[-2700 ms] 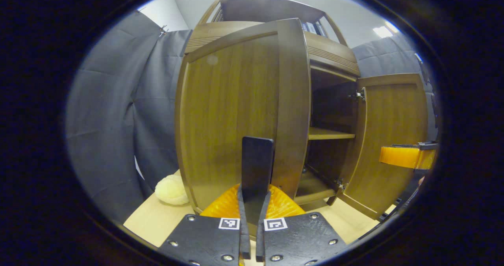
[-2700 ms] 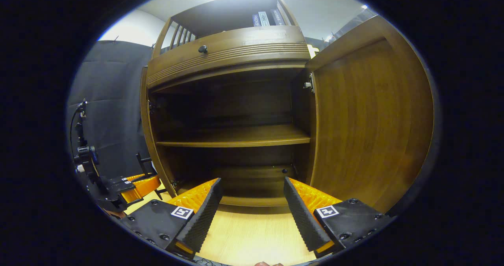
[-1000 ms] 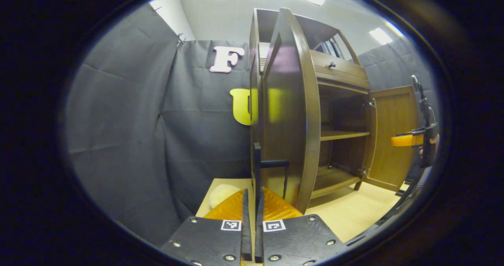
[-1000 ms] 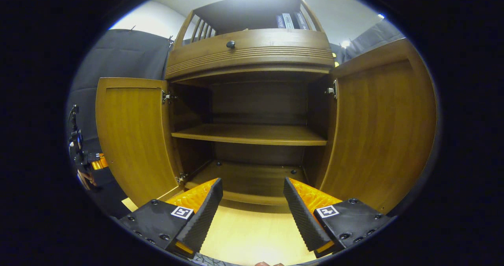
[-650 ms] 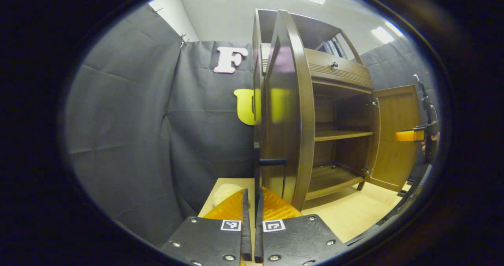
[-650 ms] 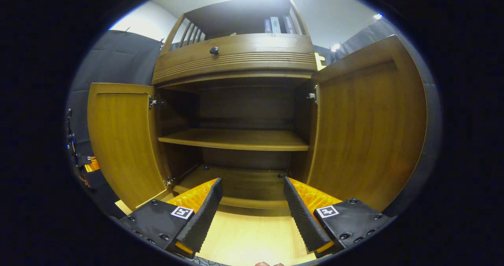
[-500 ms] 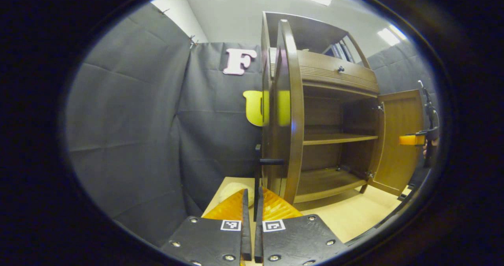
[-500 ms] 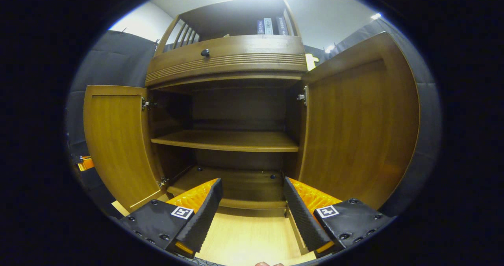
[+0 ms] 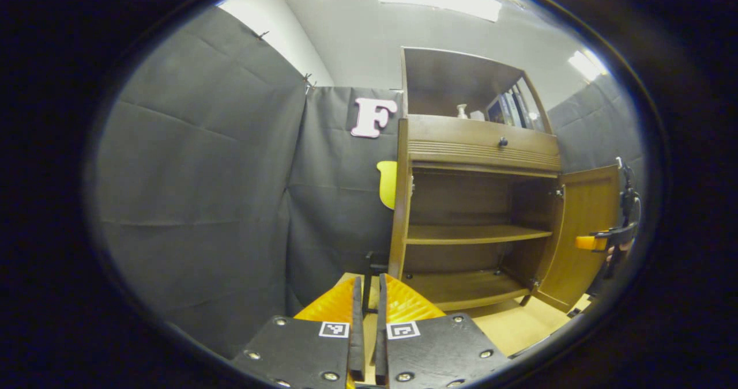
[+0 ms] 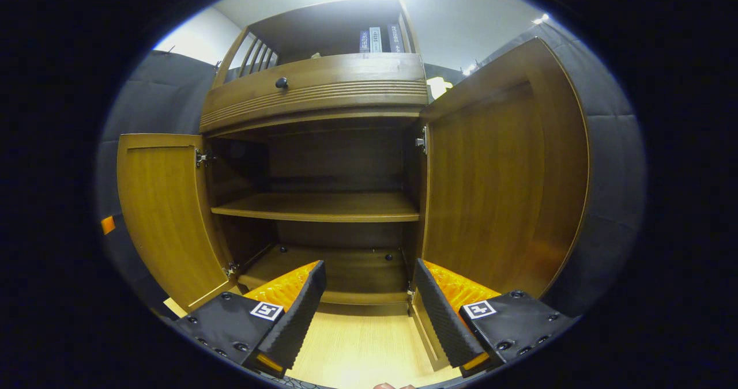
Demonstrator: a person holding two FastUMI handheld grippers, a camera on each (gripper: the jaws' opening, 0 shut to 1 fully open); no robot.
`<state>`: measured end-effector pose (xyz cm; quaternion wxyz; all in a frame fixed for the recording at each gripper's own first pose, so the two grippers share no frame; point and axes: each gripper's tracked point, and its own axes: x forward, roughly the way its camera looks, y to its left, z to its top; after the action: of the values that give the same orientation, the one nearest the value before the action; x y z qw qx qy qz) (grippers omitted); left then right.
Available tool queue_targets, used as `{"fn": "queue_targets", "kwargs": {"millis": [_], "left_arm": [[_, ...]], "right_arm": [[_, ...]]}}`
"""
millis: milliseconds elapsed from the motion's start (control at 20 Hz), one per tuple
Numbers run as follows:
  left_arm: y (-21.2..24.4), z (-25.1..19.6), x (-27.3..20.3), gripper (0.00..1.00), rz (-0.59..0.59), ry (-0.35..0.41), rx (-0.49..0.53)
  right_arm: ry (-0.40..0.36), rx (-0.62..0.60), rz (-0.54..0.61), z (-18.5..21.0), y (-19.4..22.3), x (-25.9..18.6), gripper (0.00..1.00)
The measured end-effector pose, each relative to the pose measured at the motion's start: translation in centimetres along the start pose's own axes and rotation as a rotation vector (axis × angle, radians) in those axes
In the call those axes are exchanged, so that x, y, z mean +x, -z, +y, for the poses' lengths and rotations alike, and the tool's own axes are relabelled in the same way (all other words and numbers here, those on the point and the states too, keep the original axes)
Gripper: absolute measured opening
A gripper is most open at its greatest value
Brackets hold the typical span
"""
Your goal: Open the right door of the double-door shoe cabinet with the right hand, and open the left door with the left hand.
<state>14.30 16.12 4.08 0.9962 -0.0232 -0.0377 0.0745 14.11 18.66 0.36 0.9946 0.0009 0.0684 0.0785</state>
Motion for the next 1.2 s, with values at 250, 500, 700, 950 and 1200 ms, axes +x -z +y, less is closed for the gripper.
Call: {"fn": "queue_targets", "kwargs": {"millis": [250,500,700,950,1200], "left_arm": [[0.3,-3.8,0.5,0.33,-0.005,-0.007,0.022],[0.5,-9.6,1.8,0.82,-0.023,0.095,0.051],[0.9,-13.1,2.6,0.81,-0.015,0.159,0.043],[1.1,-14.4,3.0,0.81,-0.010,0.191,0.037],[0.9,-14.5,3.4,0.81,-0.026,0.189,0.034]], "right_arm": [[0.013,0.021,-0.010,-0.3,0.0,-1.0,0.93],[0.022,0.035,-0.019,-0.4,0.4,-1.8,0.92],[0.030,0.057,-0.008,-0.8,1.2,-2.2,1.00],[0.041,0.081,-0.006,-1.3,1.4,-2.3,0.97],[0.046,0.080,-0.004,-1.6,1.4,-2.2,0.92]]}}
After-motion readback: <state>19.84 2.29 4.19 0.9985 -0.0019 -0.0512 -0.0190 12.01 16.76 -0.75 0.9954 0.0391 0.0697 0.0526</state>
